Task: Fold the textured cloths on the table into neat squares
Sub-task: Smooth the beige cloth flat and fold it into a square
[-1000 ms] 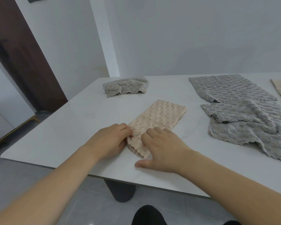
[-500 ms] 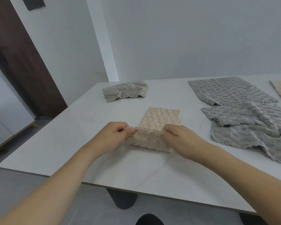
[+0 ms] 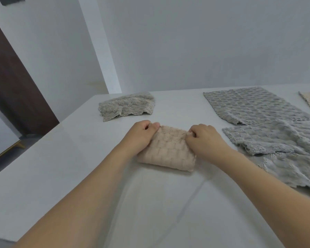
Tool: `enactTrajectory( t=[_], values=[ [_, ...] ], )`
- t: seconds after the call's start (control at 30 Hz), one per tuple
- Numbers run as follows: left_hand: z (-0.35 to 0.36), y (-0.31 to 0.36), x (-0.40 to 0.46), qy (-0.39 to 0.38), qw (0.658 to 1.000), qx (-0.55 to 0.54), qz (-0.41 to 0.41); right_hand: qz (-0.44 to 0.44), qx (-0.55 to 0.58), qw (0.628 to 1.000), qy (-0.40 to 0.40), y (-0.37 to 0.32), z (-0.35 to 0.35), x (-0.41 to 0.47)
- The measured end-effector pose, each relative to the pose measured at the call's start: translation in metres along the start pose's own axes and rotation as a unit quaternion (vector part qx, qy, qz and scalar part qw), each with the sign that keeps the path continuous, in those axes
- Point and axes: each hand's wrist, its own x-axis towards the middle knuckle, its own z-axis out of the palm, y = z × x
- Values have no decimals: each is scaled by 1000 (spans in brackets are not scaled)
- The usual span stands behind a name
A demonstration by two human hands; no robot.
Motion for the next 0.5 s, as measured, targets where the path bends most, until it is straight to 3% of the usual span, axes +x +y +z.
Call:
enactTrajectory(
  t=[0.1,0.23,0.33,0.5],
  values=[
    [14,-6,24,-8,999,53,3,23,-35,999,5,11,12,18],
    [34,-17,38,13,983,184,-6,38,-78,992,-89,17,11,38],
    [40,-23,41,50,979,199,-2,29,-95,985,-143,15,5,52],
    [39,-21,46,44,975,219,-9,-6,-100,992,-83,7,17,66]
  ],
)
